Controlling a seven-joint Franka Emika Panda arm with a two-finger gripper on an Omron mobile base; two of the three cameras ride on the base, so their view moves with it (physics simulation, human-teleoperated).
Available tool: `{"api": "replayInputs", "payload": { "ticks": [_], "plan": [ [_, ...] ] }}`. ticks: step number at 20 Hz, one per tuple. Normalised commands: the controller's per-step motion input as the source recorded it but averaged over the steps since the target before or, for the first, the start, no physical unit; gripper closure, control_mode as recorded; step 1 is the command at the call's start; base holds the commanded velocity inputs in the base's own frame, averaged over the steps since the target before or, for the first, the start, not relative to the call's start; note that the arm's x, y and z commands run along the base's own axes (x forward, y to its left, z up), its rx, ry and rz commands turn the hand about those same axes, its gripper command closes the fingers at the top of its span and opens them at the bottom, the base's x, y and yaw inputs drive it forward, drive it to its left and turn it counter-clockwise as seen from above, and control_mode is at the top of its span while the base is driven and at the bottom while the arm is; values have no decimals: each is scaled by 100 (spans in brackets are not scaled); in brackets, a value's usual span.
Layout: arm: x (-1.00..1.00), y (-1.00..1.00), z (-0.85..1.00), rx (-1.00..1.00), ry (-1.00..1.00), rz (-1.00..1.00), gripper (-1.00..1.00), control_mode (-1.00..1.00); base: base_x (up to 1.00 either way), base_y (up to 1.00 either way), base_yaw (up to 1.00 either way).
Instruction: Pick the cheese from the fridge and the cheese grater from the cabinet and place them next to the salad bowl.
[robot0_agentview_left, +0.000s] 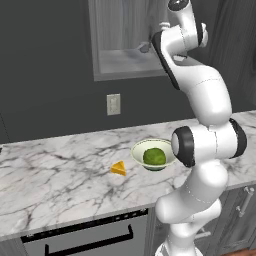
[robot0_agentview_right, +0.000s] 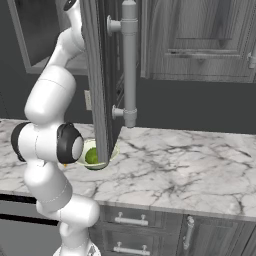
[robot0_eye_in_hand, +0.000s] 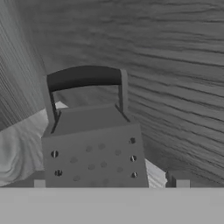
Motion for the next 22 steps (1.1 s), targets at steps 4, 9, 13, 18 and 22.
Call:
{"api": "replayInputs", "payload": {
  "ticks": [4,9,13,18,22],
  "plan": [
    [0,12,0,9,0,-4,100,-100,0,0,0],
    [-4,21,0,6,0,-1,100,-100,0,0,0],
    [-20,39,0,2,-1,0,100,-100,0,0,0],
    [-49,41,-3,0,-10,0,100,-100,0,0,0],
    [-60,38,-7,0,-18,0,100,-100,0,0,0]
  ]
}}
